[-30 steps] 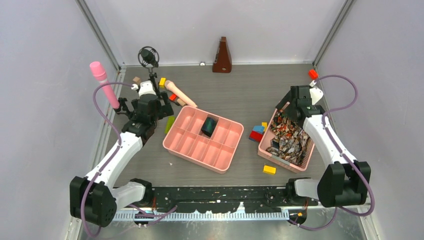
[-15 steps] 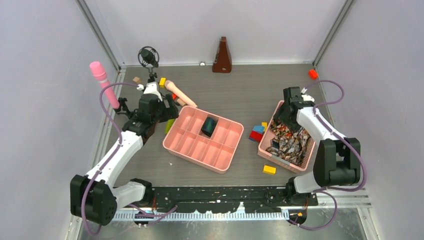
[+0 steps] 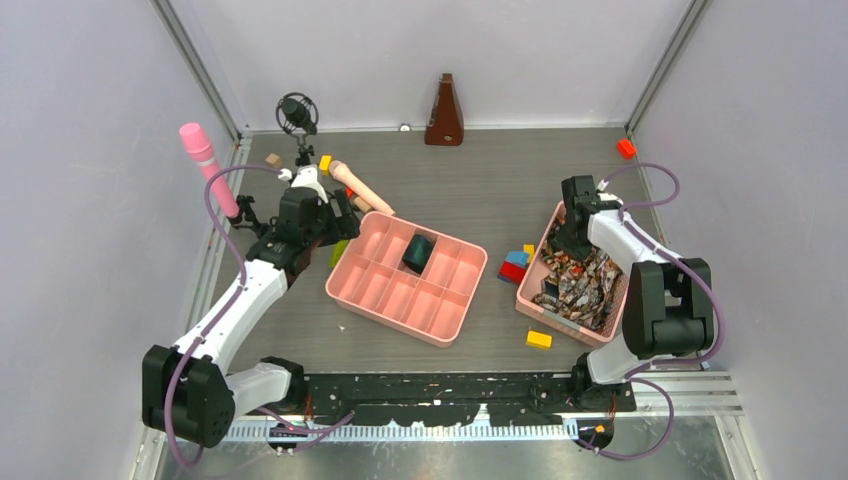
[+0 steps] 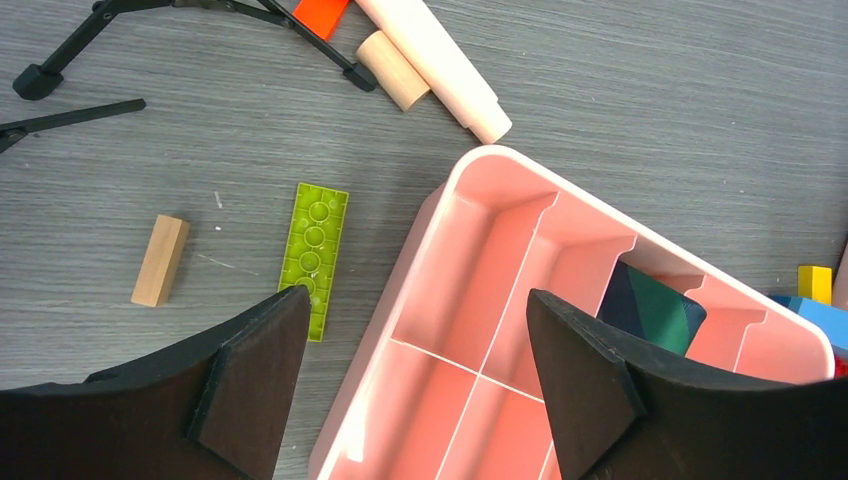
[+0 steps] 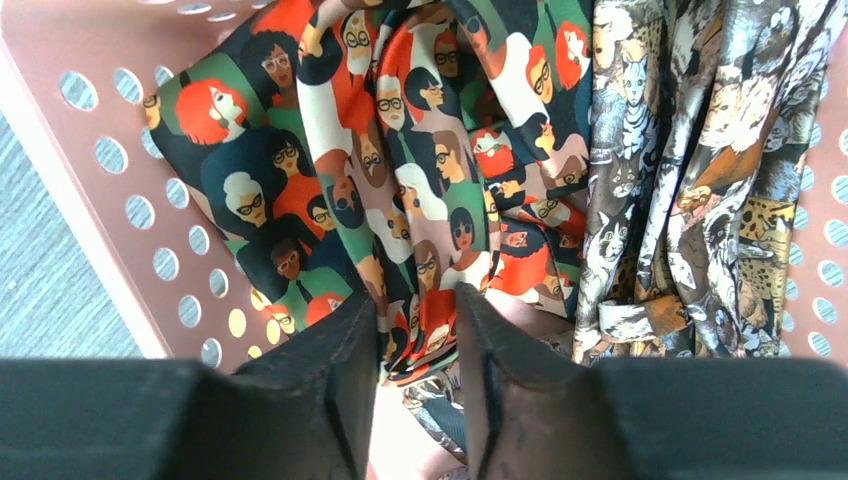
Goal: Roll the ties
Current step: Pick up the tie from the bin.
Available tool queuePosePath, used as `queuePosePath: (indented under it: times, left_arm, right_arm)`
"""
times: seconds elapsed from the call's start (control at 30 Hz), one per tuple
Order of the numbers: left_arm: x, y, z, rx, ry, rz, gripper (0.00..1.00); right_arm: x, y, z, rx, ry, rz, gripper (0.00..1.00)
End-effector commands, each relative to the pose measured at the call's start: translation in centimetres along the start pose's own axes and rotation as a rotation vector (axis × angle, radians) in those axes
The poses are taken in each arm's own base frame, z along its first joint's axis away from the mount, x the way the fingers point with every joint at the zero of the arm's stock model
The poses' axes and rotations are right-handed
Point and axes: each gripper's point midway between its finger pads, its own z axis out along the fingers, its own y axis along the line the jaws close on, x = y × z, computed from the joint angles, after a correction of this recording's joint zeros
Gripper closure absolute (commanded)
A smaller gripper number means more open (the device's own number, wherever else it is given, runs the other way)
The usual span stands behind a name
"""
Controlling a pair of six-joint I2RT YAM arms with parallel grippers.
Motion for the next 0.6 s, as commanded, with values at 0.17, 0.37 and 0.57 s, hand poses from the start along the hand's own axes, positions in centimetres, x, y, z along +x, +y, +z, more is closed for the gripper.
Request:
queuePosePath:
  times: [0.17, 0.37, 0.57]
  left_arm:
    - [-2.8, -1.8, -0.5, 0.068, -0.068, 0.007, 0.18]
    - [-3.2, -2.2, -0.6, 0.086, -0.073, -0.003, 0.18]
    - [-3.8, -2.8, -0.8, 0.108, -0.086, -0.006, 0.18]
  right_arm:
    - [-3.6, 0.2, -2.8, -0.037, -0.147, -0.009, 0.99]
    - [-6.2, 0.0, -6.9, -0.089, -0.241, -0.007, 1.00]
    - [-8.7, 0.2, -11.9, -0.170, -0.332, 0.002, 1.00]
